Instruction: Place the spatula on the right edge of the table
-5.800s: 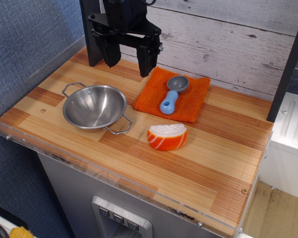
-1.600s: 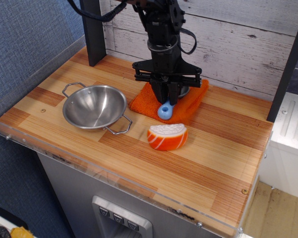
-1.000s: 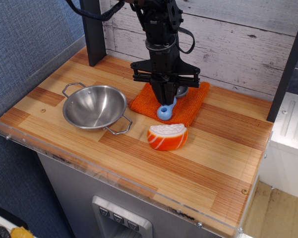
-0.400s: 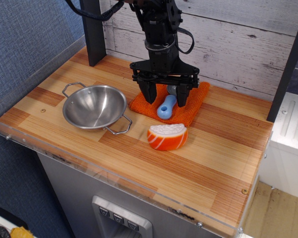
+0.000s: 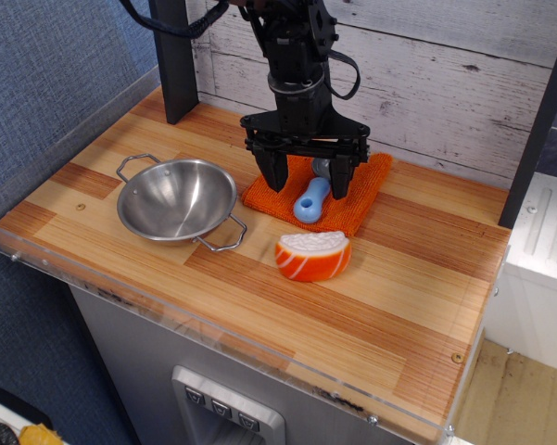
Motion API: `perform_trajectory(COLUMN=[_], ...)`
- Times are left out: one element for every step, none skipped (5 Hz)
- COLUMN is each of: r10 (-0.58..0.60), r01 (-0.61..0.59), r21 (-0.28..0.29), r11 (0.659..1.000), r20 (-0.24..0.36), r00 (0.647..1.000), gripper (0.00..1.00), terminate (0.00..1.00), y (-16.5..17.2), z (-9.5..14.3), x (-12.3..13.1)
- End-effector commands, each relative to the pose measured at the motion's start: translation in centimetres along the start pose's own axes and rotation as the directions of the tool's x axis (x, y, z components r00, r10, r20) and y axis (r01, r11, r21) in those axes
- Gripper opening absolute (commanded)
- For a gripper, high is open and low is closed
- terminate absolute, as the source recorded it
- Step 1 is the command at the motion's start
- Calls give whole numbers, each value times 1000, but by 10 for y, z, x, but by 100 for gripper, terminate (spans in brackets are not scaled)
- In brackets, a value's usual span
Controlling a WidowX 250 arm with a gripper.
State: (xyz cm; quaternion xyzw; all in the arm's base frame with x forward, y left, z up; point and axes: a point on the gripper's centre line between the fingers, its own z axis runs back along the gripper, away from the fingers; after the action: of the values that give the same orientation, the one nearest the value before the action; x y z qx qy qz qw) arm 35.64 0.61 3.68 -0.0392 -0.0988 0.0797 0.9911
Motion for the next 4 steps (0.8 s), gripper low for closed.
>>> perform_trajectory(r10=[-21,-24,-31,-40], r01=[21,24,31,39], r21=[6,8,14,18], r11=[1000,1000,999,999], r20=[29,22,37,56], r00=[999,999,999,998], gripper=[100,100,0,0], terminate=[0,0,0,0], y=[-1,-1,-1,-3], z=[4,1,2,10], x=[9,9,9,11])
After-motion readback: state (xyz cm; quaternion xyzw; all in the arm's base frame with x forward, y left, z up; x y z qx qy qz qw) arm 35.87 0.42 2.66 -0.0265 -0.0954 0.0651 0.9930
